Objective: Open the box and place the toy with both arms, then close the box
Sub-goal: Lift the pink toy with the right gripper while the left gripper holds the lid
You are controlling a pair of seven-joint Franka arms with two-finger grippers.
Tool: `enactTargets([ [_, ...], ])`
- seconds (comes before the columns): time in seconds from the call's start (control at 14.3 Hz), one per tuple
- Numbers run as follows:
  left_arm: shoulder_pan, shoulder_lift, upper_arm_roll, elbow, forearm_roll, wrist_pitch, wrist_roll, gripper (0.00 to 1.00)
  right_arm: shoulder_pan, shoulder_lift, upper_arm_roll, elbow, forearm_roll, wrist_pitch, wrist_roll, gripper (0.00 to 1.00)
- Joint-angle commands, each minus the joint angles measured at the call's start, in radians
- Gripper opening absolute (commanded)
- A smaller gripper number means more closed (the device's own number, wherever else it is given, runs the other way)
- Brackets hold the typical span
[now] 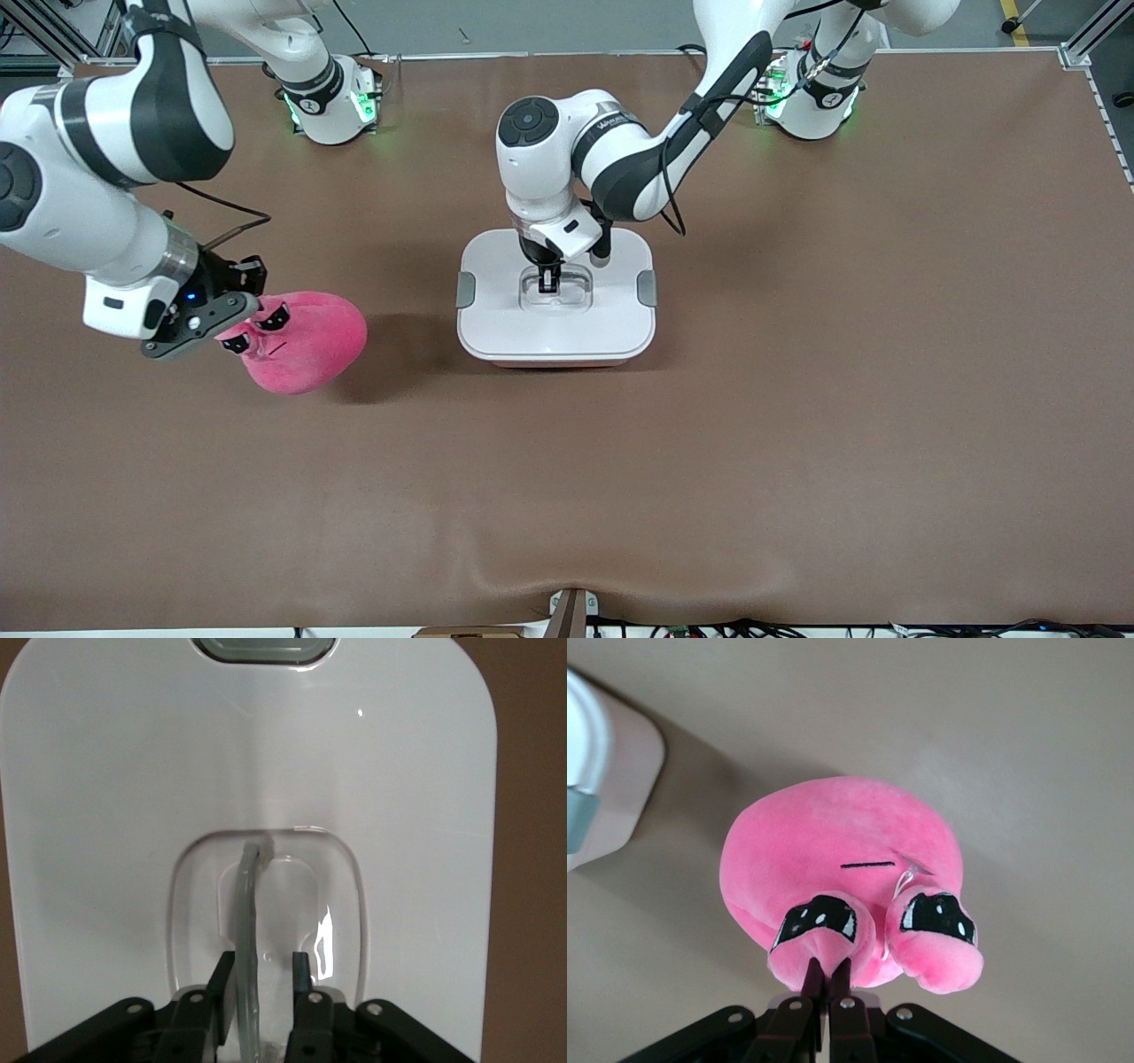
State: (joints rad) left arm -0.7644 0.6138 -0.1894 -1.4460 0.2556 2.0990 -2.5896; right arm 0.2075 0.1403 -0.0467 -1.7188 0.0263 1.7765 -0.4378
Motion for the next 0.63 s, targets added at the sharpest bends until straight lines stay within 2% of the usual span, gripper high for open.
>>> enactTargets([
  [0.0, -0.009, -0.006, 0.005, 0.006, 0.016, -0.001, -0.018, 0.00, 0.026, -0.013, -0.005, 0.024, 0.004, -0.023, -0.085, 0.00],
  [0.28, -0.009, -0.009, 0.004, 0.006, 0.013, -0.001, -0.004, 0.00, 0.033, -0.018, -0.005, 0.064, 0.012, -0.069, -0.183, 0.00],
  [0.56, -0.009, -0.014, 0.004, 0.007, 0.016, -0.001, -0.003, 0.00, 0.036, -0.018, -0.001, 0.058, 0.032, -0.074, -0.301, 0.00],
])
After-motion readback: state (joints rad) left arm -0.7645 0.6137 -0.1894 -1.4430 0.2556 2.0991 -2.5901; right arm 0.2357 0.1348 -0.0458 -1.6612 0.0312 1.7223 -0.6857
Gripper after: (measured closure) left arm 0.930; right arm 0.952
